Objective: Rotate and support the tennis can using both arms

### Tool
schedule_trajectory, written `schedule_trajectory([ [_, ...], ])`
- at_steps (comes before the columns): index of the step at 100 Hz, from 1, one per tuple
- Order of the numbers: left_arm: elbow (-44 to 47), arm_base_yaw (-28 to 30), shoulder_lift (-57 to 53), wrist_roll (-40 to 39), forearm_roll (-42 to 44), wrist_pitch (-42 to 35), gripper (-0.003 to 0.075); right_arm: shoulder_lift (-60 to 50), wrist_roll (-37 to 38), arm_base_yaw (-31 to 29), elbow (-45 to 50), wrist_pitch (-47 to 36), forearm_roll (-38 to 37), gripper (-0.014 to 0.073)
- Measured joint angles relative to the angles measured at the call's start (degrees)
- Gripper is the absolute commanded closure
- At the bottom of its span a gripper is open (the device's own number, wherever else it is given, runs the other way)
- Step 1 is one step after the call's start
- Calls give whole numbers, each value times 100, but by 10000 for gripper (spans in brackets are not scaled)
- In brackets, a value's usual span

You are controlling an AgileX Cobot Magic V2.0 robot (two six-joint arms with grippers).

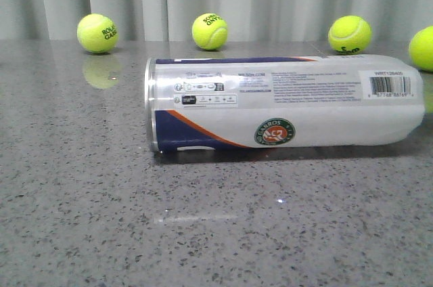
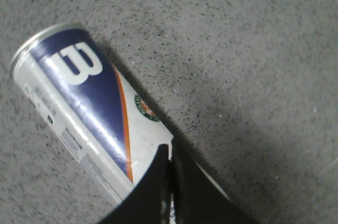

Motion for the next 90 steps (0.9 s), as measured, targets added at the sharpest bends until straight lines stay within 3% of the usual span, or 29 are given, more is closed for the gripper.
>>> schedule_trajectory([
  [13,0,0,0,0,0,0,738,-109,1534,-112,0,-10,0,662],
  [26,0,0,0,0,0,0,738,-264,2241,-121,0,-10,0,662],
  [55,0,0,0,0,0,0,738,-1277,2432,-121,496,-785,-10,662],
  [90,0,0,0,0,0,0,738,-3675,2391,-121,2873,-2702,-10,662],
])
